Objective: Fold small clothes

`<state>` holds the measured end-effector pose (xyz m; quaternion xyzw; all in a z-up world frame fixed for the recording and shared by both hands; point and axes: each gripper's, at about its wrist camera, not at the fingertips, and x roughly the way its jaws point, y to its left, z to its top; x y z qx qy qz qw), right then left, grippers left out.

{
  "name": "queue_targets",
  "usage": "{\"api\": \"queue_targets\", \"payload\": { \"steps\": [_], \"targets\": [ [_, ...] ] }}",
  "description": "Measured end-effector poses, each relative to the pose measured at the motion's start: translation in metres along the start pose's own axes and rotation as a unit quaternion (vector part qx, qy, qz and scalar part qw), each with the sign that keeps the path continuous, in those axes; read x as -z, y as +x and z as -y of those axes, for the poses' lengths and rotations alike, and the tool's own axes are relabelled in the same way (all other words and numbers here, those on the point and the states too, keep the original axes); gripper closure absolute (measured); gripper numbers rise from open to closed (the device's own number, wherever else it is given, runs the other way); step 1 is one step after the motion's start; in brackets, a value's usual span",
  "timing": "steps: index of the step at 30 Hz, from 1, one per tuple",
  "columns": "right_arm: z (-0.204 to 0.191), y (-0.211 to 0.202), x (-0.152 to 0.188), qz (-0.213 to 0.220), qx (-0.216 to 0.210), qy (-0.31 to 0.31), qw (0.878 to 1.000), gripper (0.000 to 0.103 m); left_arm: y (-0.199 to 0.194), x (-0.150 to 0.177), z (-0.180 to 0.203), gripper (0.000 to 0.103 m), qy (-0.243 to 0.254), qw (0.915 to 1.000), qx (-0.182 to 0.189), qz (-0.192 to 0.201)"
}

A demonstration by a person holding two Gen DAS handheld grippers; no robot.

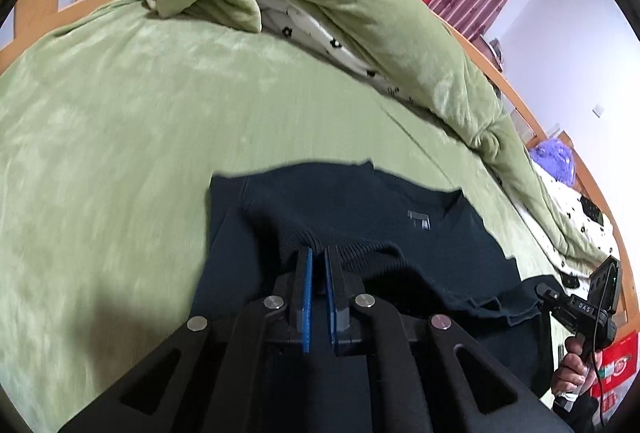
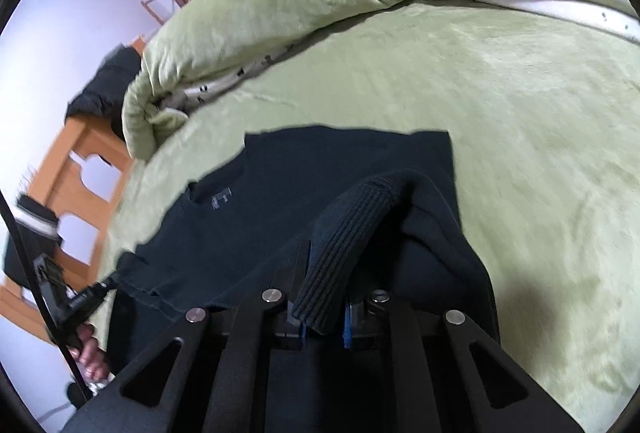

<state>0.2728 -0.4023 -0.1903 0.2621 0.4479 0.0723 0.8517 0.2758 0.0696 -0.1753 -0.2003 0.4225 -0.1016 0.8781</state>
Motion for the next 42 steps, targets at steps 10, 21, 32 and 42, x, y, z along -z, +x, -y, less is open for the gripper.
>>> {"api": "queue_targets", "payload": {
  "steps": [10, 21, 32, 42],
  "targets": [
    [0.006, 0.042, -0.034, -0.017, -0.022, 0.035, 0.999, 0.068, 0.024, -0.033, 0.013, 0.068, 0.003, 0.9999, -0.010, 0.003],
    [0.003, -0.005, -0.017, 0.017, 0.003, -0.042, 0.999, 0.055, 0.011, -0.021, -0.012, 0.030, -0.017, 0.9992, -0.032, 0.020],
    [0.012, 0.020, -0.035, 0.022, 0.105, -0.086, 0.990, 0.050, 0.051, -0.028, -0.006, 0.038, 0.022, 0.9963, -0.082, -0.016],
    [0.003, 0.071, -0.047, -0.005, 0.162, -0.127, 0.979, 0.092, 0.057, -0.032, -0.023, 0.093, 0.010, 0.9930, -0.118, 0.011]
  ]
}}
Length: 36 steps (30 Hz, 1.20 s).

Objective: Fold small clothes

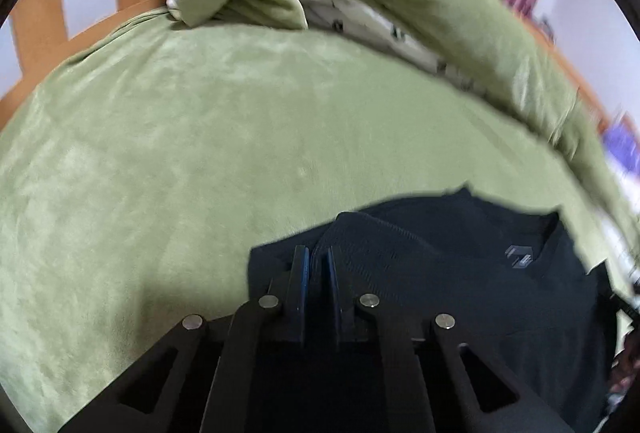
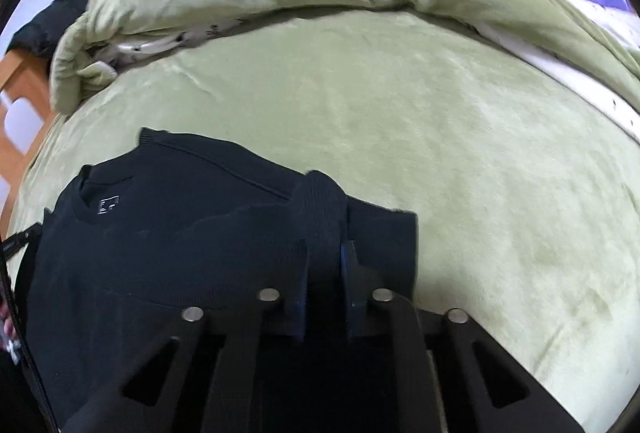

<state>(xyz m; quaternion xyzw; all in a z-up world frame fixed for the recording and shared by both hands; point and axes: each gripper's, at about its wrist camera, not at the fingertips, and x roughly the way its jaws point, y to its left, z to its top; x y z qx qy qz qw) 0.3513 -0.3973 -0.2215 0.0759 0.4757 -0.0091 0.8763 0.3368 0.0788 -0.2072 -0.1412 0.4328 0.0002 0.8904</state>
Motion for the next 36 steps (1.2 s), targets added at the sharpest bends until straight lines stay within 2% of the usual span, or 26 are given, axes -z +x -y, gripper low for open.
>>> {"api": "queue_targets", "payload": {
  "steps": [2, 5, 9, 15, 17, 19, 22, 23, 27, 29, 32, 34, 36],
  "targets": [
    [-0.001, -0.015, -0.003, 0.036, -0.022, -0.002, 0.999, 0.093, -0.006, 0.000, -0.011, 0.094, -0.024, 0.9996, 0.009, 0.009],
    [0.005, -0.028, -0.010, 0.062, -0.059, 0.024, 0.996, 0.093, -0.006, 0.004, -0.013, 0.094, -0.020, 0.9996, -0.008, 0.017],
    [-0.001, -0.011, -0.016, 0.043, -0.049, 0.024, 0.998, 0.093, -0.007, 0.005, -0.020, 0.094, -0.032, 0.9992, 0.000, 0.025],
    [0.001, 0.022, -0.012, 0.010, -0.034, 0.037, 0.999, 0.092, 0.009, 0.009, -0.025, 0.093, -0.041, 0.9991, 0.002, 0.001],
    [0.000, 0.032, -0.012, -0.007, -0.024, 0.039, 0.999, 0.089, 0.003, 0.009, -0.026, 0.091, -0.045, 0.9989, 0.013, 0.006],
    [-0.001, 0.030, -0.014, -0.011, -0.011, 0.036, 0.999, 0.074, -0.004, 0.006, -0.027, 0.086, -0.048, 0.9987, 0.016, 0.004],
    [-0.002, 0.015, -0.013, -0.014, 0.001, 0.042, 0.999, 0.060, -0.014, 0.006, -0.026, 0.068, -0.044, 0.9988, 0.019, 0.003],
    [-0.002, 0.007, -0.012, -0.011, 0.005, 0.048, 0.999, 0.059, -0.020, 0.006, -0.024, 0.059, -0.042, 0.9990, 0.017, 0.005],
    [-0.014, -0.033, -0.002, 0.004, 0.003, 0.045, 0.999, 0.058, -0.051, 0.006, -0.019, 0.048, -0.035, 0.9989, 0.025, 0.017],
    [-0.032, -0.059, 0.002, 0.014, 0.009, 0.021, 1.000, 0.055, -0.073, 0.005, -0.013, 0.047, -0.025, 0.9990, 0.028, 0.024],
    [-0.059, -0.096, 0.009, 0.034, 0.019, -0.011, 0.999, 0.044, -0.109, 0.003, -0.005, 0.047, -0.016, 0.9987, 0.036, 0.034],
    [-0.078, -0.121, 0.015, 0.049, 0.014, -0.028, 0.998, 0.038, -0.133, 0.001, -0.002, 0.047, -0.016, 0.9982, 0.041, 0.040],
    [-0.098, -0.142, 0.026, 0.058, 0.002, -0.037, 0.998, 0.036, -0.157, 0.003, -0.002, 0.047, -0.017, 0.9976, 0.049, 0.046]
  ]
}}
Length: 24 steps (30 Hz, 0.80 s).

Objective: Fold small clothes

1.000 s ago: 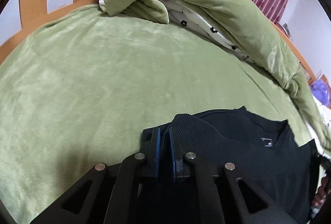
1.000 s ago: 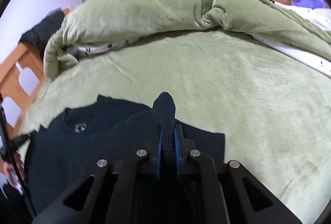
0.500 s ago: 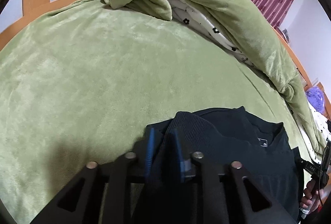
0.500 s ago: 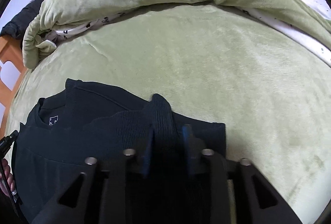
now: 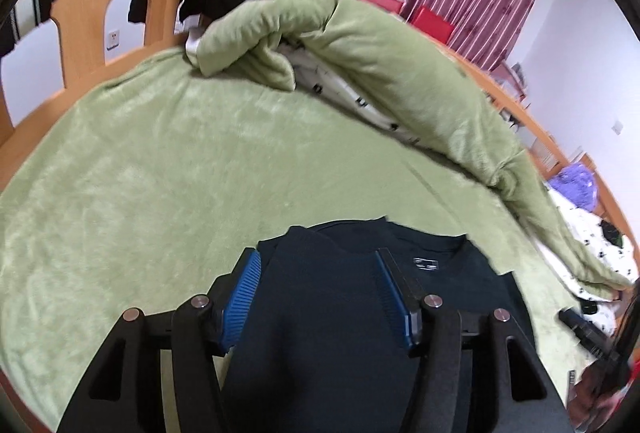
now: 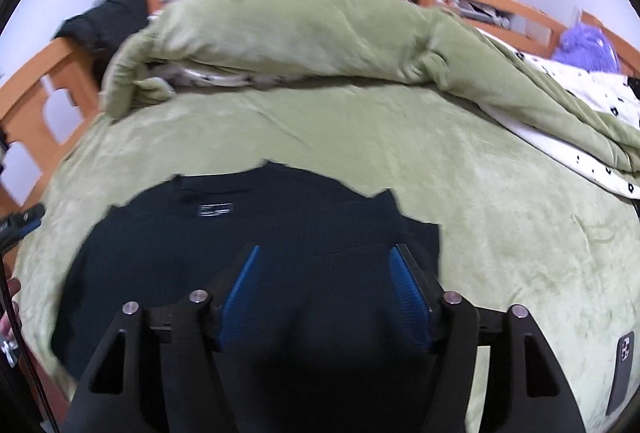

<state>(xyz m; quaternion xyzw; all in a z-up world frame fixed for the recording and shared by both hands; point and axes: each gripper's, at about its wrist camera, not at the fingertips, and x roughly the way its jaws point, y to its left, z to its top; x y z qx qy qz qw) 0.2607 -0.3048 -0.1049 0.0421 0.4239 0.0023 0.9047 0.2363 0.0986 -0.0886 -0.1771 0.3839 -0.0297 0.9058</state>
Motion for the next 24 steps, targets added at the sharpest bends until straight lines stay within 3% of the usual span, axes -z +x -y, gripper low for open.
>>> {"api": "queue_targets", "payload": {
  "steps": [6, 15, 19, 24],
  "targets": [
    [-0.064, -0.019, 0.066, -0.021, -0.034, -0.057, 0.998, 0.035, -0.041, 0.022, -0.004, 0.044, 0.007, 0.9999, 0.014, 0.003],
    [-0.117, 0.023, 0.163, -0.051, -0.027, -0.082, 0.995, 0.035, -0.021, 0.081, -0.039, 0.044, -0.015, 0.9989, 0.021, -0.038],
    [-0.120, 0.046, 0.165, -0.052, 0.006, -0.065, 0.997, 0.031, -0.008, 0.096, -0.063, 0.044, -0.027, 0.9974, 0.033, -0.059],
    [-0.129, 0.057, 0.131, -0.027, 0.039, -0.070, 0.996, 0.030, 0.009, 0.107, -0.080, 0.044, -0.030, 0.9964, 0.047, -0.064]
  ]
}}
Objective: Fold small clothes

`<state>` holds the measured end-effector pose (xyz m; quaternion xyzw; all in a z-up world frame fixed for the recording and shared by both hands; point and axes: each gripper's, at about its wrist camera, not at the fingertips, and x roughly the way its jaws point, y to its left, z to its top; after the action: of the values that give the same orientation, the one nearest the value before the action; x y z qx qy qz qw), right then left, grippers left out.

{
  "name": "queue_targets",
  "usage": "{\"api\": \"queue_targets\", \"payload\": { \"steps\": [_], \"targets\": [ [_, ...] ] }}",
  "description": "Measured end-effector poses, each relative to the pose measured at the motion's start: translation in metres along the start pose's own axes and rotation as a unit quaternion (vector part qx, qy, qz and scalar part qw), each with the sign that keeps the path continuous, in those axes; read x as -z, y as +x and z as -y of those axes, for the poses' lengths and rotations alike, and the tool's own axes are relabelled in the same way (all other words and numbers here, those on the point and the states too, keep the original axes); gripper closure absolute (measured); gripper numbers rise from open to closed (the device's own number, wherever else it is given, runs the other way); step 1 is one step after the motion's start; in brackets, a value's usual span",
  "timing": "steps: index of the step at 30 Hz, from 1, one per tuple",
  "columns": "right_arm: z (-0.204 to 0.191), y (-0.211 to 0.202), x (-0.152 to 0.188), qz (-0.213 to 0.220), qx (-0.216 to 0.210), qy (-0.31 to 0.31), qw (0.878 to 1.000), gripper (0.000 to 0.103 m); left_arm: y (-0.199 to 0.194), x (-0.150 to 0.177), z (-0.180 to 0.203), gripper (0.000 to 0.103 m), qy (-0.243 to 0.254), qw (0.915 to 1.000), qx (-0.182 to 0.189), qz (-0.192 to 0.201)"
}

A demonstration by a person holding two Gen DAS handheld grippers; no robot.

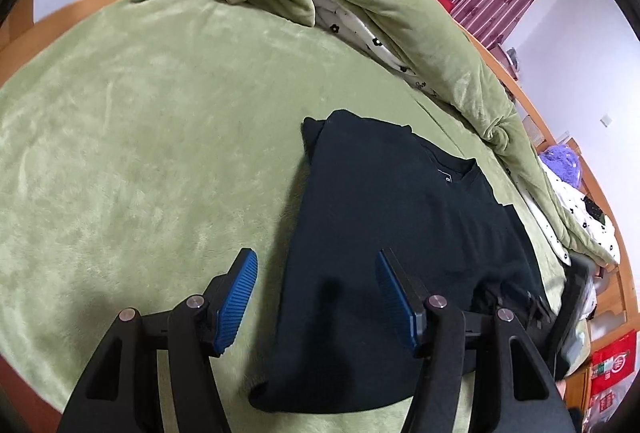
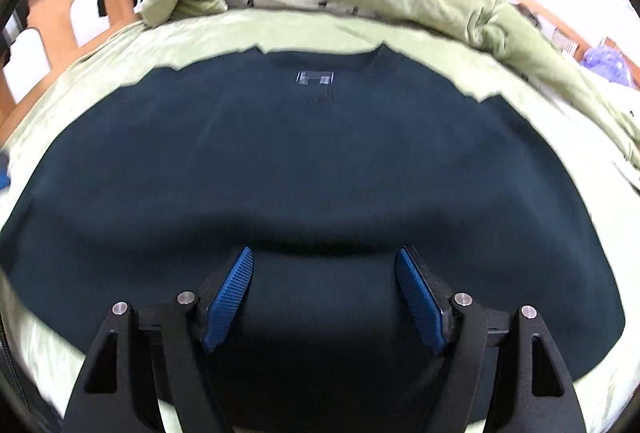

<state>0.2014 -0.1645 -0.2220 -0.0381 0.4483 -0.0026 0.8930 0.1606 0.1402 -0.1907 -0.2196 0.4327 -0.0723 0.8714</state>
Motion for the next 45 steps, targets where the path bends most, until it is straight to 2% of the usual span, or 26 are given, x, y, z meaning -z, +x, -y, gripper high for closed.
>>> {"api": "queue_targets", "payload": {
  "steps": [6, 10, 13, 15, 17, 19, 24, 28, 32, 38, 42, 43, 45],
  "targets": [
    [0.005, 0.034, -0.047, -0.022, 0.003, 0.020, 1.000, 0.030, 0.013, -0.002, -0.005, 0.044, 0.006, 0.9994, 0.032, -0.010],
    [0.011, 0.037, -0.074, -0.013, 0.007, 0.028, 0.999, 0.032, 0.020, -0.005, -0.010, 0.044, -0.003, 0.9986, 0.050, -0.015],
    [0.017, 0.050, -0.093, -0.015, 0.013, 0.036, 0.999, 0.032, 0.025, -0.006, -0.013, 0.044, -0.006, 0.9983, 0.055, -0.018],
    [0.019, 0.068, -0.099, -0.034, 0.011, 0.040, 0.999, 0.032, 0.027, -0.006, -0.015, 0.044, -0.007, 0.9985, 0.051, -0.021],
    [0.018, 0.086, -0.094, -0.056, 0.012, 0.042, 0.997, 0.032, 0.028, -0.006, -0.017, 0.044, -0.013, 0.9982, 0.053, -0.024],
    [0.015, 0.084, -0.081, -0.028, 0.018, 0.037, 0.999, 0.032, 0.026, -0.005, -0.019, 0.044, -0.012, 0.9983, 0.050, -0.028],
    [0.011, 0.057, -0.055, -0.020, 0.022, 0.034, 0.999, 0.032, 0.019, 0.010, -0.018, 0.042, 0.001, 0.9986, 0.036, -0.040],
    [0.004, 0.032, -0.024, -0.023, 0.014, 0.022, 0.999, 0.032, 0.012, 0.032, -0.019, 0.038, -0.011, 0.9970, 0.049, -0.060],
    [0.000, 0.010, 0.004, -0.008, 0.020, 0.005, 1.000, 0.032, 0.005, 0.061, -0.022, 0.036, -0.036, 0.9945, 0.062, -0.076],
    [0.000, -0.007, 0.015, -0.003, 0.014, 0.003, 1.000, 0.032, 0.009, 0.079, -0.016, 0.033, -0.077, 0.9902, 0.095, -0.067],
    [0.010, -0.023, 0.016, -0.002, -0.012, 0.011, 1.000, 0.034, 0.030, 0.069, -0.007, 0.035, -0.102, 0.9874, 0.099, -0.069],
    [0.015, -0.030, 0.017, 0.000, -0.019, 0.015, 1.000, 0.034, 0.034, 0.065, -0.005, 0.038, -0.109, 0.9879, 0.093, -0.059],
    [0.027, -0.044, 0.019, 0.007, -0.023, 0.024, 0.999, 0.034, 0.041, 0.060, -0.001, 0.052, -0.117, 0.9891, 0.075, -0.048]
  ]
}}
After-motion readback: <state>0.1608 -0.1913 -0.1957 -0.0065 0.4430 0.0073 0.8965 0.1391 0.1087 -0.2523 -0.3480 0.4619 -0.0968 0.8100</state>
